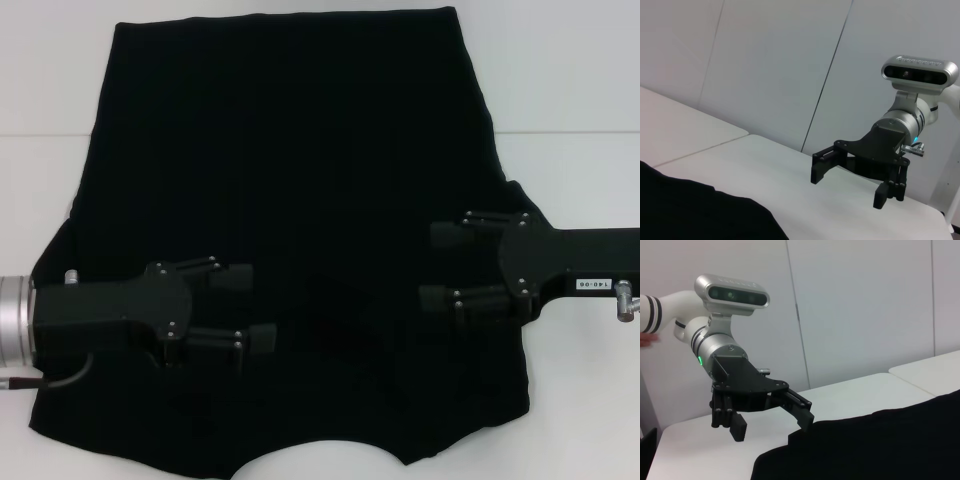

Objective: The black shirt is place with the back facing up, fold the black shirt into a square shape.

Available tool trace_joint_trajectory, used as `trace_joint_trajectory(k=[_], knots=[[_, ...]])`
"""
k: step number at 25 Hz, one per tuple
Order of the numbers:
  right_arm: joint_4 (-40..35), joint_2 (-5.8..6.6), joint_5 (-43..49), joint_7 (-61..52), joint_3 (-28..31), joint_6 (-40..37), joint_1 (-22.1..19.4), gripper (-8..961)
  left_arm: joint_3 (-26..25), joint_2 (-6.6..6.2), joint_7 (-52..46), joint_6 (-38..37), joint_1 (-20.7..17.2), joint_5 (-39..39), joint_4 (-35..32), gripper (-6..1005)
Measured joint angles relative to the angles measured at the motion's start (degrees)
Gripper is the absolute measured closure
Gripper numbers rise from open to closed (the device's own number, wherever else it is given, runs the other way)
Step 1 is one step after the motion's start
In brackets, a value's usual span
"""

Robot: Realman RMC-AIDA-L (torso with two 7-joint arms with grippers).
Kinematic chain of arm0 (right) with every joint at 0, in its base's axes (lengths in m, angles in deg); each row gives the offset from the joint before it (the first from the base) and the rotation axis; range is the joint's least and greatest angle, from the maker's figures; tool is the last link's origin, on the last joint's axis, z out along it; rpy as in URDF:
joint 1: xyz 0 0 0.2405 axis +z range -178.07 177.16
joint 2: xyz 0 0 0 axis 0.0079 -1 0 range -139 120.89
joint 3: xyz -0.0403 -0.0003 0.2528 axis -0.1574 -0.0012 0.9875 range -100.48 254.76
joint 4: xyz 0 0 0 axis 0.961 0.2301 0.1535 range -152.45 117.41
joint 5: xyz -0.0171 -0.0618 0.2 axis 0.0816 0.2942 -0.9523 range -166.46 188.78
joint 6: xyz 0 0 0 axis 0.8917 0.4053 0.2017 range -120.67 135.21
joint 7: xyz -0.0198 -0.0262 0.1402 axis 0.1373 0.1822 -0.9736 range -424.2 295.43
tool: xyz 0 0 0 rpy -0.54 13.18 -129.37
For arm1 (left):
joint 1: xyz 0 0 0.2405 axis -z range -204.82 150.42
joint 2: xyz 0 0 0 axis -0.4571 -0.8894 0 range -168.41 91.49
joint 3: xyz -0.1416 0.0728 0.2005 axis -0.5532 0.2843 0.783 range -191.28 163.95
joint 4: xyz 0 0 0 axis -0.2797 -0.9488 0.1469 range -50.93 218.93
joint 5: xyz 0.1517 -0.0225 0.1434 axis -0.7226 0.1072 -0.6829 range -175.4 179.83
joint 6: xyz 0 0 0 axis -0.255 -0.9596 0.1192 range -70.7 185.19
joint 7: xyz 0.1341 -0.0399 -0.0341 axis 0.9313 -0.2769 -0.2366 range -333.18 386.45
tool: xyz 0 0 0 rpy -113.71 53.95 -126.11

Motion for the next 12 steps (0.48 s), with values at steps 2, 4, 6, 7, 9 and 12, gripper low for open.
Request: trace_joint_trajectory(k=[2, 4, 6, 7, 9, 12], knots=[[0.0, 0.0, 0.0, 0.0, -0.02, 0.0, 0.07, 38, 0.0, 0.0, 0.0, 0.0, 0.0, 0.08, 0.0, 50], [0.0, -0.08, 0.0, 0.0, -0.03, 0.0, 0.13, 38, 0.0, 0.0, 0.0, 0.01, 0.0, 0.09, 0.0, 50], [-0.02, -0.13, 0.0, 0.0, -0.04, 0.0, 0.14, 38, 0.0, 0.0, 0.0, 0.06, 0.0, 0.11, 0.0, 50], [-0.04, -0.15, 0.0, 0.0, -0.04, 0.0, 0.14, 38, 0.0, 0.0, 0.0, 0.06, 0.0, 0.11, 0.0, 50], [-0.06, -0.16, 0.0, 0.0, -0.04, 0.0, 0.15, 38, 0.0, 0.0, 0.0, 0.09, 0.0, 0.14, 0.0, 50], [-0.09, -0.18, 0.0, 0.0, -0.05, 0.0, 0.14, 38, 0.0, 0.0, 0.0, 0.18, 0.05, 0.15, 0.0, 49]])
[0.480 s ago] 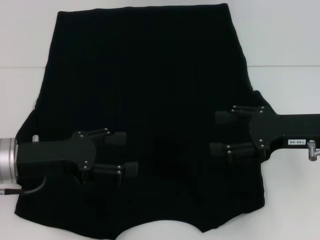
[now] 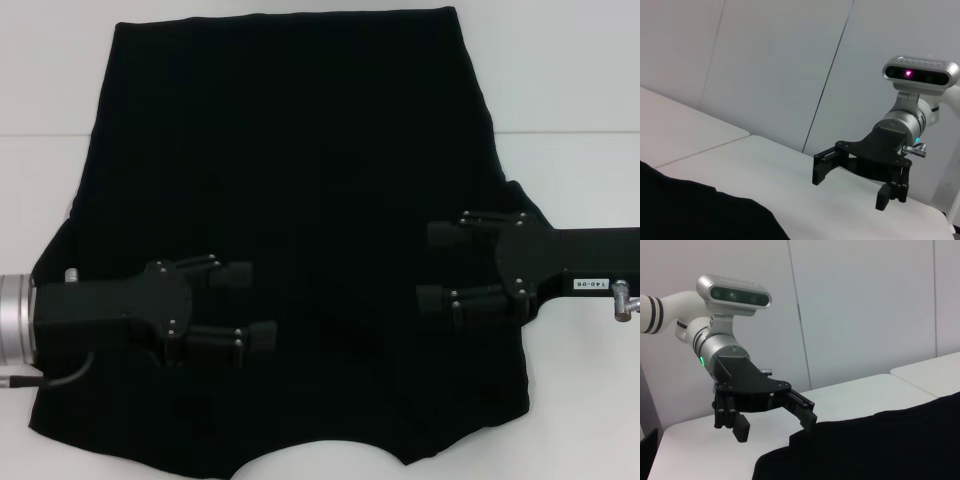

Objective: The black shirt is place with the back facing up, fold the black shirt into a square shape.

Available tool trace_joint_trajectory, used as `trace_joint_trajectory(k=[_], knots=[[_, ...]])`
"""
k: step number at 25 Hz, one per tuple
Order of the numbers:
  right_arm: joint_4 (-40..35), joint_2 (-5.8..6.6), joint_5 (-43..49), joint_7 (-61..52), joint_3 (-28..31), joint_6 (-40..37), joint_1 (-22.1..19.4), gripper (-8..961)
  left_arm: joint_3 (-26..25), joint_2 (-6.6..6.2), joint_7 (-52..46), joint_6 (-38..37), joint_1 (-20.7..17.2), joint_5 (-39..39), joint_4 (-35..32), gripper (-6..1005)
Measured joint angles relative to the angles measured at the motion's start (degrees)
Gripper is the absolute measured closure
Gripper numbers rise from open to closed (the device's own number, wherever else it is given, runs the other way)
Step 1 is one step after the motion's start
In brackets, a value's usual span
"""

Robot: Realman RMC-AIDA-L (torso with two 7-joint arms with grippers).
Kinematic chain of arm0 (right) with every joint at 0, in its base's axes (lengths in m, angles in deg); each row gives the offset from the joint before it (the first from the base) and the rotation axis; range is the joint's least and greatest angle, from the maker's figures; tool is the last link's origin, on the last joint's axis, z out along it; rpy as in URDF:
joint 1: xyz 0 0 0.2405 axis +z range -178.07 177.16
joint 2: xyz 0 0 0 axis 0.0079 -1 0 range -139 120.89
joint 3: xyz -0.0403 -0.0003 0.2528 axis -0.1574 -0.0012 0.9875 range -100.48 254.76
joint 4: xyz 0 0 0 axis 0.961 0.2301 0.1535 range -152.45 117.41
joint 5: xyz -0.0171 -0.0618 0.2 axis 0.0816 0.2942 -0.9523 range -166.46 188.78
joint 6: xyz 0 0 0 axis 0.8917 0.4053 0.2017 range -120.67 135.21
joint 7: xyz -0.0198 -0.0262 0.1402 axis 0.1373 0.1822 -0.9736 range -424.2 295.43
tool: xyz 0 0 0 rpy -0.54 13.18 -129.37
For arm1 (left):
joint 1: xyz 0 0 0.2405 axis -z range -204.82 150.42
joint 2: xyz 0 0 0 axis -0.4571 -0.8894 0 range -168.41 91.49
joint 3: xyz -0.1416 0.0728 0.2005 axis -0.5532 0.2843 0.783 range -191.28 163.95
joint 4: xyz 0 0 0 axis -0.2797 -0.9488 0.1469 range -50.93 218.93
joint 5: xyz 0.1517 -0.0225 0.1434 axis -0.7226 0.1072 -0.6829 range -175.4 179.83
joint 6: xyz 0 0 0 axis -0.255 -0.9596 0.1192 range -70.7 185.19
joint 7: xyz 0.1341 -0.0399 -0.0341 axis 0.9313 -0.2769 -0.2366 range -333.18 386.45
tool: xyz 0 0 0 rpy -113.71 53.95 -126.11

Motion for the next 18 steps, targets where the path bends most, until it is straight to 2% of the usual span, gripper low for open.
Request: trace_joint_trajectory(k=[6, 11, 18], knots=[[-0.1, -0.4, -0.03, 0.0, 0.15, 0.11, 0.01, 38, -2.28, -0.45, -6.98, 3.67, 0.16, -0.6, -0.12, 49], [-0.1, -0.65, -0.29, -0.87, 0.27, 0.88, 0.4, 38, -7.16, -1.07, -12.3, 6.58, -0.78, -2.66, -1.22, 50], [0.32, -1.24, -0.71, -1.34, -0.11, 2.21, 1.38, 38, -14.79, -2.11, -22.41, 11.81, -2.11, -10.56, -5.01, 49]])
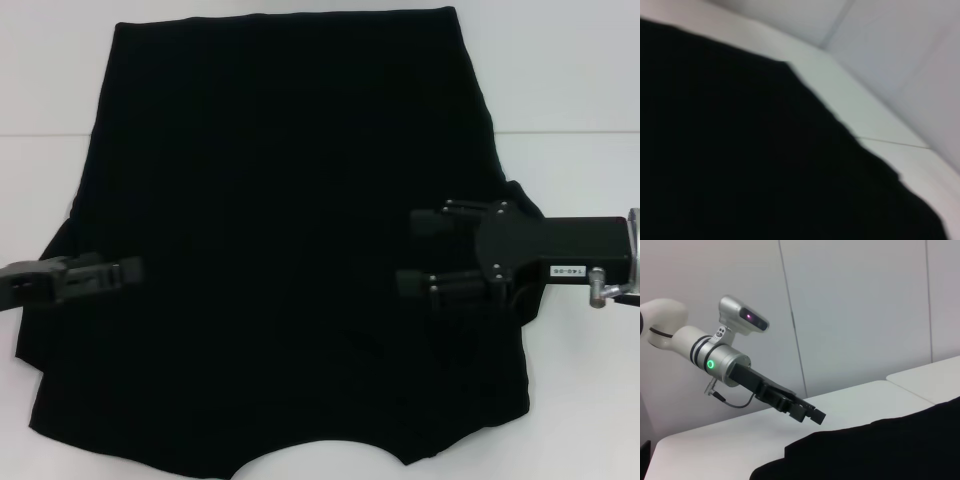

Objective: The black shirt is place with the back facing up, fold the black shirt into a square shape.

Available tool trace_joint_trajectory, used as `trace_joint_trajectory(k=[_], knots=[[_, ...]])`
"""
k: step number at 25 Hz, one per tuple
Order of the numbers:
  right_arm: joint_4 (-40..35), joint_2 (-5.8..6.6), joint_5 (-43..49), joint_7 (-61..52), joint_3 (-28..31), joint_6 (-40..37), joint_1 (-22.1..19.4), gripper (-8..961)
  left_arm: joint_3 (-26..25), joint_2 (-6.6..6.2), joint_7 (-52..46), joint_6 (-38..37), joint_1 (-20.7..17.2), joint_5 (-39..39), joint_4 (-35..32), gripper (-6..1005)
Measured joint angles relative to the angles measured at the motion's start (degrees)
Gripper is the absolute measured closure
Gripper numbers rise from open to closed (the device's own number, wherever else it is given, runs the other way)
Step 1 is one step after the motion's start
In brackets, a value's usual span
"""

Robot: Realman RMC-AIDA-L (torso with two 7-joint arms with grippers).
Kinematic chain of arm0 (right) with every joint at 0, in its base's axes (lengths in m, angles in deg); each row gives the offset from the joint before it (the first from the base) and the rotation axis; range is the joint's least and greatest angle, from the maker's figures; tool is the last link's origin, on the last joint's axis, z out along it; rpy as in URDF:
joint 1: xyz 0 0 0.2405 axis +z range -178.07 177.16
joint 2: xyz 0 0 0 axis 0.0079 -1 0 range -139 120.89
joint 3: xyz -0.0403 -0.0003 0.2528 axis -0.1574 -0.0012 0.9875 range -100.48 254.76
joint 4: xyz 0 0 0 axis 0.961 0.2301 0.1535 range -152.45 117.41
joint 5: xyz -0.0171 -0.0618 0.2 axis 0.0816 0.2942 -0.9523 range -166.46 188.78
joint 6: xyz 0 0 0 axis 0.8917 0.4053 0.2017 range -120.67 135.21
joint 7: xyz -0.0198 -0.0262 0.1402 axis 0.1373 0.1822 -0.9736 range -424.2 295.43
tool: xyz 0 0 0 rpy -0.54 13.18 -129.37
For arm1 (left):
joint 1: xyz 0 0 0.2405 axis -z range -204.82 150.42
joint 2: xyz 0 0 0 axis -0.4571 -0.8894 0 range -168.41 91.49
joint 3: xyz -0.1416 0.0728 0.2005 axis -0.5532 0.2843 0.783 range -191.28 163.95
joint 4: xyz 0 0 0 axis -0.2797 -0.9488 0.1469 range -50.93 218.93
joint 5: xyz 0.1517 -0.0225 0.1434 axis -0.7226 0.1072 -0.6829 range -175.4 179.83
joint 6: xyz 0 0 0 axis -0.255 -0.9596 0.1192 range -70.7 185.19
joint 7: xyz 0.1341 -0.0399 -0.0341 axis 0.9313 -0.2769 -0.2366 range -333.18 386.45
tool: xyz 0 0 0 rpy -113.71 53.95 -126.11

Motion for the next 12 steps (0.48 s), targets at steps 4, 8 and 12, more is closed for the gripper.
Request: trace_joint_trajectory(k=[4, 8, 12], knots=[[0.09, -0.72, 0.12, -0.05, -0.42, 1.22, 0.97, 38, -0.66, -0.17, -4.28, 2.46, -1.5, -2.49, -3.2, 49], [0.16, -1.02, 0.16, -0.06, -0.42, 1.61, 1.63, 38, -0.71, -0.18, -7.92, 4.23, -2.38, -5.21, -6.52, 49], [0.19, -1.28, 0.08, -0.07, -0.42, 2.0, 1.77, 39, -0.73, -0.18, -11.39, 6.01, -2.32, -9.63, -7.84, 50]])
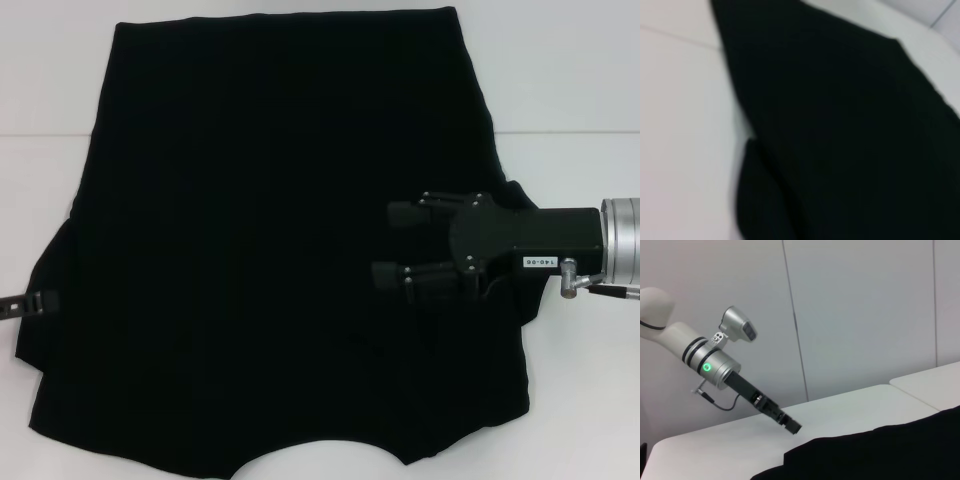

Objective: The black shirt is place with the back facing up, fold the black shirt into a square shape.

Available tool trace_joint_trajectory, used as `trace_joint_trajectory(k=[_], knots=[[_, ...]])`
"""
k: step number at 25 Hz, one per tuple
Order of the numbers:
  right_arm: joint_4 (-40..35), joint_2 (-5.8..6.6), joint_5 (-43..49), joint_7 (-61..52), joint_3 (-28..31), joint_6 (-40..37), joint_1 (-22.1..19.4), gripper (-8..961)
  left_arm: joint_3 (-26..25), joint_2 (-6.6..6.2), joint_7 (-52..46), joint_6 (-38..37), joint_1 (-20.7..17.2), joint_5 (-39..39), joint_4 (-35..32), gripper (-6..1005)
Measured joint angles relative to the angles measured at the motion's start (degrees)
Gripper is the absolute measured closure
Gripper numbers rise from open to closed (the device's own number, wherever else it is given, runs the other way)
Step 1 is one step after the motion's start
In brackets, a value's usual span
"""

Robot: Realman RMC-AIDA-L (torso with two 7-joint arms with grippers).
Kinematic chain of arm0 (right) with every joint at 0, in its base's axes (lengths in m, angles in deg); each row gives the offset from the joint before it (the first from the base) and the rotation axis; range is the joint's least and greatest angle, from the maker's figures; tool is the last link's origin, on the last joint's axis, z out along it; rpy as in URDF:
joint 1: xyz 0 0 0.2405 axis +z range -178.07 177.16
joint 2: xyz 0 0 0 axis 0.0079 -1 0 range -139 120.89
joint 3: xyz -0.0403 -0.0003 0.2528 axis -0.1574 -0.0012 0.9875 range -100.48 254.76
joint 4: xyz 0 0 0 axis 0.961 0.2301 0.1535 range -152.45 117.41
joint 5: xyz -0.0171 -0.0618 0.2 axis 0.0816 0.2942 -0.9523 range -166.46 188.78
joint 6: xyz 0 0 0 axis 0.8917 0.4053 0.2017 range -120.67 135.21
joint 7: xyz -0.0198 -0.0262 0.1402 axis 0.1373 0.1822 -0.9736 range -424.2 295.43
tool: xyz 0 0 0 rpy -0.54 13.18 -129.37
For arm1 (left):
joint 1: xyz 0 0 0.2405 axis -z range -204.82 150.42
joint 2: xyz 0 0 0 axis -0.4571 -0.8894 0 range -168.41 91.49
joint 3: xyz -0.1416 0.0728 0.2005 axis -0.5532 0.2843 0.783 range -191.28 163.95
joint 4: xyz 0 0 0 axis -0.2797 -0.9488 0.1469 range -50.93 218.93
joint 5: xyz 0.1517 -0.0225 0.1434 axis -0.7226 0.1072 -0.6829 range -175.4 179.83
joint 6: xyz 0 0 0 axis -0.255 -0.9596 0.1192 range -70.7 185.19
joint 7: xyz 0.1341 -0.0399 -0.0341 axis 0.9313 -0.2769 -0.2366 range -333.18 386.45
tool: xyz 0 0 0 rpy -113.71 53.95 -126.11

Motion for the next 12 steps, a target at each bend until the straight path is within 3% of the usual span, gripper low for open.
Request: trace_joint_trajectory(k=[12], knots=[[0.02, -0.11, -0.08, -0.09, 0.01, 0.38, 0.01, 39, 2.77, 0.23, -6.04, 2.89, 0.57, -6.54, 0.06, 50]])
